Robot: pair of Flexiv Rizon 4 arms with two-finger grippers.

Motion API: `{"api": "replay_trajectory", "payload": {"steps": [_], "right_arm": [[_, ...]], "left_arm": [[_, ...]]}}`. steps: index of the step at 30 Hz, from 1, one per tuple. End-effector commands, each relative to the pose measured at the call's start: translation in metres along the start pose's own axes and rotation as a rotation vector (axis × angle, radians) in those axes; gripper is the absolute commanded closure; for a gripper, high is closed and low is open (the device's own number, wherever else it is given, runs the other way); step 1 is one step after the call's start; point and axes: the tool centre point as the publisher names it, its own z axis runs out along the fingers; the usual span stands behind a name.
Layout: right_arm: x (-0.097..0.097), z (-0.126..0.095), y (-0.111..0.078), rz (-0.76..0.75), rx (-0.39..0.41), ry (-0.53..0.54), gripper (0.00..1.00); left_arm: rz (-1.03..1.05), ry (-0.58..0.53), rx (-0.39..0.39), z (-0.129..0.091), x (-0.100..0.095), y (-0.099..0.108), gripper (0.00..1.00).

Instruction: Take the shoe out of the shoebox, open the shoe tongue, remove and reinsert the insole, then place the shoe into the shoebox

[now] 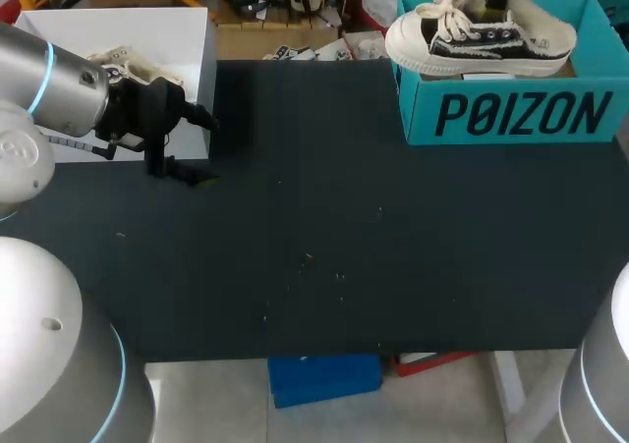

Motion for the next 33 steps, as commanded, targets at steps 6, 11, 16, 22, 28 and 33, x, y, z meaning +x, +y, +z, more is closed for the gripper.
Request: {"api": "replay_trajectory", "payload": {"steps": [6, 11, 16, 22, 28, 33], "right_arm": [[-0.035, 0.024, 0.018, -0.039, 0.054, -0.004, 1.00], [-0.056, 0.033, 0.005, -0.105, 0.069, 0.033, 1.00], [-0.076, 0.039, -0.016, -0.139, 0.069, 0.058, 1.00], [-0.101, 0.051, -0.042, -0.158, 0.072, 0.074, 1.00], [-0.123, 0.065, -0.058, -0.187, 0.081, 0.087, 1.00], [-0.137, 0.081, -0.069, -0.178, 0.083, 0.102, 1.00]], "left_arm": [[0.001, -0.003, -0.003, 0.001, 0.001, 0.000, 0.00], [0.001, -0.003, -0.003, 0.001, 0.001, 0.000, 0.00], [0.001, -0.003, -0.003, 0.001, 0.001, 0.000, 0.00], [0.001, -0.003, -0.003, 0.001, 0.001, 0.000, 0.00], [0.001, -0.003, -0.003, 0.001, 0.001, 0.000, 0.00], [0.001, -0.003, -0.003, 0.001, 0.001, 0.000, 0.00]]}}
